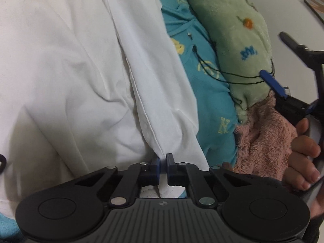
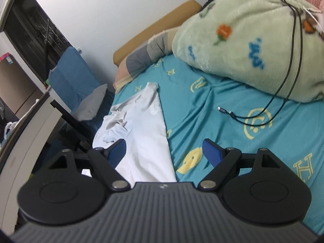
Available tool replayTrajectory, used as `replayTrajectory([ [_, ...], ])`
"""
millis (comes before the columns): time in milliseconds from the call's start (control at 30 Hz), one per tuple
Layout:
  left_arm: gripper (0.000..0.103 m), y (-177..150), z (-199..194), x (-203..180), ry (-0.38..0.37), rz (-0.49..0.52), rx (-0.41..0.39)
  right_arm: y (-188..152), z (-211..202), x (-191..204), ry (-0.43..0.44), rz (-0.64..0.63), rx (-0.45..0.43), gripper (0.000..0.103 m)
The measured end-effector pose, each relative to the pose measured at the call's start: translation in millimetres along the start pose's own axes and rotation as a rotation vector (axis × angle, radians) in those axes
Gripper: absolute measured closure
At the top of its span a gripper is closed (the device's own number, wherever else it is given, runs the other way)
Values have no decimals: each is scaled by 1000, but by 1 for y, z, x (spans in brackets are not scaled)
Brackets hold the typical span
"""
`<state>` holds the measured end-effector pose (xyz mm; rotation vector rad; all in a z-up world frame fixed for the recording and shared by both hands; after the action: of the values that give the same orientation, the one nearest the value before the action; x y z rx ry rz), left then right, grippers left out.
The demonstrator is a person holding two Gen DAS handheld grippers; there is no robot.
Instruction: Fold clothes
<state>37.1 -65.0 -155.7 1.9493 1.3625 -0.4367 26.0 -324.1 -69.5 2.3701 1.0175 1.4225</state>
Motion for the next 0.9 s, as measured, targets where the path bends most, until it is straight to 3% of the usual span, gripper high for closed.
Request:
replayTrajectory([
  [167, 99, -3, -38, 9, 108, -10, 12, -3, -3, 2, 0, -10, -10, 19],
  [300, 100, -6, -69, 16, 196, -19, 23, -9, -7, 17, -69, -158, -84, 19],
  [400, 100, -8, -93, 21, 263, -26, 31, -16, -5, 29, -56, -231, -81, 19],
  [500, 97, -5, -87, 23, 319, -18, 45, -23, -3, 37, -35, -276, -58, 19],
  [533, 93, -4, -85, 23, 338, -15, 50, -26, -3, 39, -33, -286, -52, 19],
  [600, 62, 0, -82, 20, 377, 4, 48, -30, -4, 40, -34, -298, -46, 19],
  [667, 43, 7, -82, 11, 416, 49, 22, -32, -5, 41, -31, -301, -41, 19],
  [800, 20, 31, -91, -16, 490, 169, -70, -35, -7, 44, -18, -301, -45, 19],
  [900, 10, 41, -106, -30, 581, 291, -180, -38, -7, 44, -21, -312, -57, 19],
])
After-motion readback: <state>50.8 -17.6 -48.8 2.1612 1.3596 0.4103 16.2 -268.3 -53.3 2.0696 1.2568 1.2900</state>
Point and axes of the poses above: each gripper's, at about its wrist camera, not at the fingertips, and z roughly the way its jaws point, x to its left, y to its top, the point moved 2 cm from there along z, roughly the way its jaws point, and after that the axes turned 14 degrees about z, right-handed, at the moved point
